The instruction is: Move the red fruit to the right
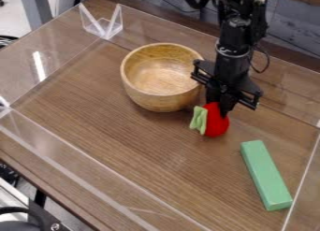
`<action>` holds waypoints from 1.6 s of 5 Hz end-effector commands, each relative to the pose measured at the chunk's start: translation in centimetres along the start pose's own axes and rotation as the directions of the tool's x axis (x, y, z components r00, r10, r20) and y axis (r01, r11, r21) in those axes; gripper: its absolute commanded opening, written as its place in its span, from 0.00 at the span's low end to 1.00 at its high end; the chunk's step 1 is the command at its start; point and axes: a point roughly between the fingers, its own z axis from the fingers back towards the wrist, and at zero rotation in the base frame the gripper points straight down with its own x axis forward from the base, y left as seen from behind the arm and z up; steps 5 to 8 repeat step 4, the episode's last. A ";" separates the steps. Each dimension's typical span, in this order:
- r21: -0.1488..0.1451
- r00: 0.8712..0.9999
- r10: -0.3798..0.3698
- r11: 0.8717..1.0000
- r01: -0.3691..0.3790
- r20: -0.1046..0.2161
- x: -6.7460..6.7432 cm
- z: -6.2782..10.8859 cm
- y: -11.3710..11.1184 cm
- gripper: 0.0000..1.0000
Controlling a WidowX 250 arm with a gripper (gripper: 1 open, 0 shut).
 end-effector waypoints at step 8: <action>0.000 0.998 -0.010 1.000 0.010 0.058 4.0 1.8 -0.9 0.00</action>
